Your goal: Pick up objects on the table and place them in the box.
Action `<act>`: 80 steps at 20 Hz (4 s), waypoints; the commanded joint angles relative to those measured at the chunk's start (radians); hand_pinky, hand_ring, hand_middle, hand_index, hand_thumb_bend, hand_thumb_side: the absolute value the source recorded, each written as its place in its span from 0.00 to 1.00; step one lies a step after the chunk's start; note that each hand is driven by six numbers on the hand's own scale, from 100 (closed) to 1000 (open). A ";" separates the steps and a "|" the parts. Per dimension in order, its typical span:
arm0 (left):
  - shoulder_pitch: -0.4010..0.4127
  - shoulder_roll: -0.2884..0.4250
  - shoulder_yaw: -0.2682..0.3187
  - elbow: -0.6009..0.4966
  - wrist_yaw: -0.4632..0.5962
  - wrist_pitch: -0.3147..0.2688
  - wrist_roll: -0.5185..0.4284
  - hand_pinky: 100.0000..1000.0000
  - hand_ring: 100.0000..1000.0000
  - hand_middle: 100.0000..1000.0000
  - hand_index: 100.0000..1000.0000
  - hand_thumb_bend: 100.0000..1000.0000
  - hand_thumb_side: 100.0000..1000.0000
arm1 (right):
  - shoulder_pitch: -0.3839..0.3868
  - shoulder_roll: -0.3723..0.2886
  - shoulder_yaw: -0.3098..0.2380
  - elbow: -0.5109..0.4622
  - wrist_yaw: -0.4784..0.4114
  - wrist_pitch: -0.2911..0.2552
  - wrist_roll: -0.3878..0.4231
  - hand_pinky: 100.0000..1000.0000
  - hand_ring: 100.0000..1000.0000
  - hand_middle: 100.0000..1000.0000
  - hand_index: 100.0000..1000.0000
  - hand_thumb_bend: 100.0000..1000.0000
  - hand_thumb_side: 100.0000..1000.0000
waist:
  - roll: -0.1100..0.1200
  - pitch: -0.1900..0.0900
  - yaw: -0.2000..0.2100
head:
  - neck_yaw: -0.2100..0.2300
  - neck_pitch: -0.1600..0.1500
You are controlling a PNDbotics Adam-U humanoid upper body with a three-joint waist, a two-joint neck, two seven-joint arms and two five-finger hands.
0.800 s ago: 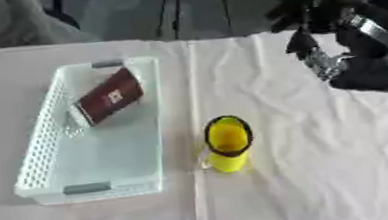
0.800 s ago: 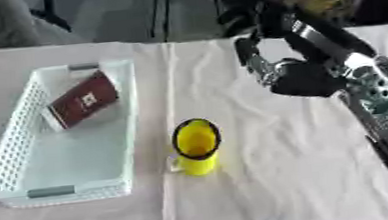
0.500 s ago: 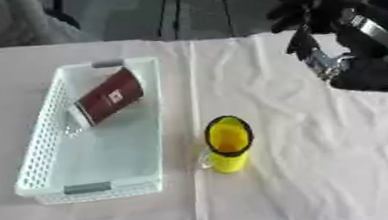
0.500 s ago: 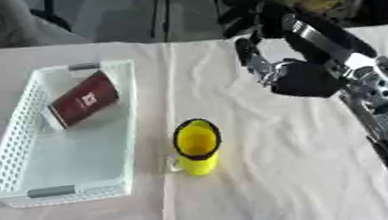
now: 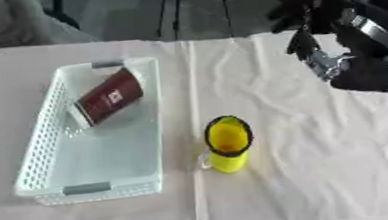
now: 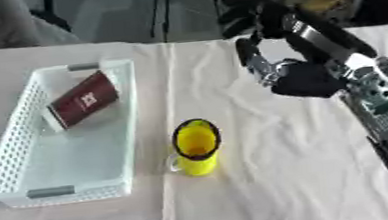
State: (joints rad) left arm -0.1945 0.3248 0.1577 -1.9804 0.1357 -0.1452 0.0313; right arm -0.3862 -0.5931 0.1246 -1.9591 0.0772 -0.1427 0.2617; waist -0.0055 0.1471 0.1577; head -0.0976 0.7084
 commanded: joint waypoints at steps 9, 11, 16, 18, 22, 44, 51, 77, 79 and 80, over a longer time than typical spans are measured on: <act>-0.007 0.013 0.006 -0.020 -0.002 0.004 -0.006 0.49 0.80 0.78 0.81 0.49 0.84 | -0.084 -0.044 0.070 0.053 0.019 -0.010 0.118 0.54 0.77 0.81 0.99 0.00 0.57 | 0.000 -0.017 0.010 | -0.036 -0.010; -0.006 0.014 0.004 -0.020 -0.001 0.004 -0.008 0.49 0.80 0.78 0.81 0.49 0.84 | -0.116 -0.047 0.096 0.087 0.040 -0.023 0.165 0.56 0.78 0.82 0.99 0.00 0.58 | 0.000 -0.019 0.014 | -0.043 -0.010; -0.007 0.012 -0.001 -0.020 0.002 0.007 -0.014 0.49 0.80 0.78 0.81 0.49 0.84 | -0.200 -0.021 0.163 0.202 0.131 -0.084 0.276 0.71 0.80 0.84 0.98 0.00 0.64 | -0.002 -0.021 0.023 | -0.059 -0.009; -0.007 0.011 -0.002 -0.020 0.003 0.007 -0.015 0.49 0.80 0.78 0.81 0.49 0.84 | -0.213 -0.010 0.174 0.237 0.160 -0.110 0.292 0.89 0.85 0.86 0.98 0.00 0.70 | -0.002 -0.021 0.024 | -0.062 -0.009; -0.009 0.012 -0.004 -0.020 0.005 0.007 -0.017 0.49 0.80 0.78 0.81 0.49 0.84 | -0.239 0.033 0.227 0.341 0.310 -0.171 0.381 1.00 0.91 0.90 0.98 0.00 0.80 | -0.001 -0.020 0.034 | -0.082 -0.015; -0.012 0.008 -0.007 -0.020 0.007 0.008 -0.021 0.49 0.80 0.77 0.81 0.49 0.84 | -0.255 0.137 0.287 0.489 0.564 -0.337 0.397 0.95 0.95 0.96 1.00 0.02 0.83 | -0.003 -0.019 0.041 | -0.101 -0.030; -0.014 0.006 -0.007 -0.020 0.007 0.008 -0.022 0.49 0.80 0.78 0.81 0.49 0.84 | -0.230 0.166 0.316 0.513 0.655 -0.392 0.407 0.96 0.95 0.97 0.99 0.07 0.88 | -0.005 -0.018 0.039 | -0.102 -0.036; -0.013 0.005 -0.005 -0.020 0.010 0.009 -0.026 0.50 0.79 0.78 0.81 0.50 0.84 | -0.210 0.188 0.335 0.552 0.732 -0.405 0.560 0.35 0.61 0.96 0.97 0.12 0.09 | -0.006 -0.018 0.035 | -0.108 -0.041; -0.013 0.005 -0.005 -0.020 0.010 0.009 -0.026 0.50 0.79 0.78 0.81 0.50 0.84 | -0.210 0.187 0.334 0.549 0.726 -0.415 0.553 0.31 0.56 0.96 0.96 0.08 0.10 | -0.006 -0.018 0.035 | -0.108 -0.042; -0.013 0.005 -0.005 -0.020 0.010 0.009 -0.026 0.50 0.79 0.78 0.81 0.50 0.84 | -0.210 0.187 0.333 0.548 0.724 -0.418 0.547 0.28 0.54 0.95 0.95 0.05 0.09 | -0.006 -0.018 0.035 | -0.108 -0.042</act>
State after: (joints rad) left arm -0.1960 0.3163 0.1500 -1.9804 0.1408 -0.1359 0.0062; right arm -0.5993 -0.3880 0.4530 -1.4165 0.8001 -0.4320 0.6839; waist -0.0149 0.1353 0.1928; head -0.2030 0.6741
